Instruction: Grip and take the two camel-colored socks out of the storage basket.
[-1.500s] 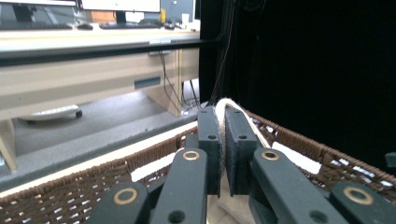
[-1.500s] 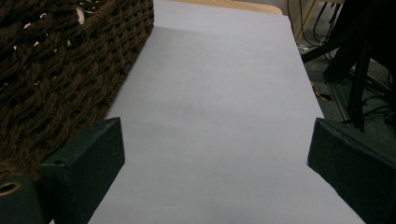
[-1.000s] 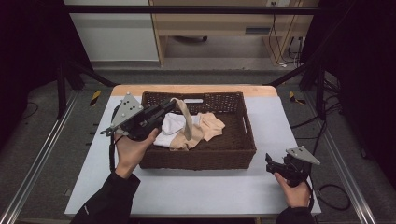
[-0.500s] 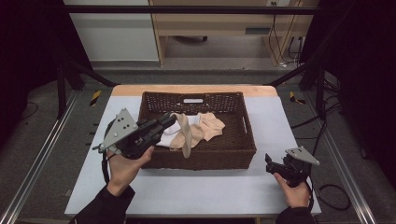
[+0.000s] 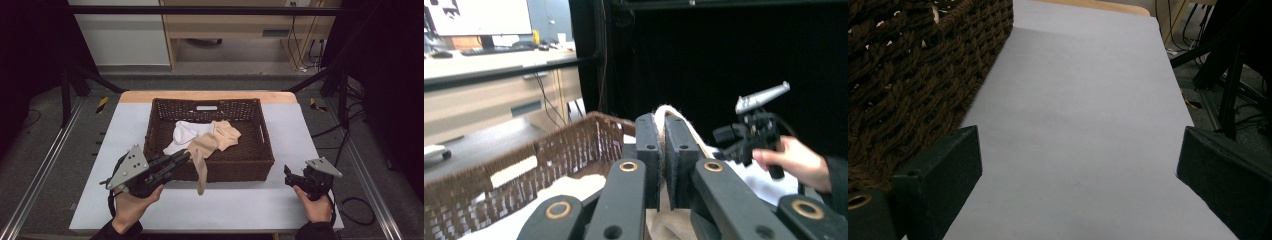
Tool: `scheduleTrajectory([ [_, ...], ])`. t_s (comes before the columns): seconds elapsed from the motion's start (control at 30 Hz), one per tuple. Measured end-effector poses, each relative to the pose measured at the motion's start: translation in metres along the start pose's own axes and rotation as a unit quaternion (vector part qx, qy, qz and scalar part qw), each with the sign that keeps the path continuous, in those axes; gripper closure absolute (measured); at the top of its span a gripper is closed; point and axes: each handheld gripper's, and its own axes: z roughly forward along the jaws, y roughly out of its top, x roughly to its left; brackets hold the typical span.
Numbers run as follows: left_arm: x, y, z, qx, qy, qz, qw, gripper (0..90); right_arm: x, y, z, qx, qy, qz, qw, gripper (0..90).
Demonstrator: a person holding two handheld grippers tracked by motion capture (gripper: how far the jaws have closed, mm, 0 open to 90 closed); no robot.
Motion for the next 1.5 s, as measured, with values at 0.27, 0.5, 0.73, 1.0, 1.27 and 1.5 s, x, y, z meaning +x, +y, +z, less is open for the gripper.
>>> scheduleTrajectory([
  [0.27, -0.005, -0.041, -0.003, 0.052, -0.007, -0.019, 0.9984, 85.7, 0.0, -0.001, 0.0, 0.002, -0.001, -0.004, 1.0, 4.6],
  [0.5, -0.008, -0.073, 0.004, 0.111, -0.014, -0.028, 0.9933, 85.7, 0.001, -0.002, 0.001, 0.007, 0.0, -0.005, 1.0, 4.6],
  [0.73, -0.007, -0.104, 0.008, 0.163, -0.009, -0.047, 0.9855, 85.6, 0.002, -0.003, 0.001, 0.01, 0.003, -0.004, 0.9999, 4.6],
  [1.0, -0.006, -0.132, 0.005, 0.218, -0.01, -0.068, 0.9734, 84.1, 0.002, -0.003, 0.001, 0.01, 0.003, -0.003, 0.9999, 4.6],
  [1.27, -0.008, -0.129, 0.004, 0.207, -0.006, -0.08, 0.975, 61.9, 0.002, -0.003, 0.001, 0.01, 0.003, -0.003, 0.9999, 4.7],
  [1.5, -0.005, -0.114, -0.004, 0.17, 0.011, -0.09, 0.9813, 54.3, 0.001, -0.003, 0.001, 0.01, 0.003, -0.003, 0.9999, 4.6],
])
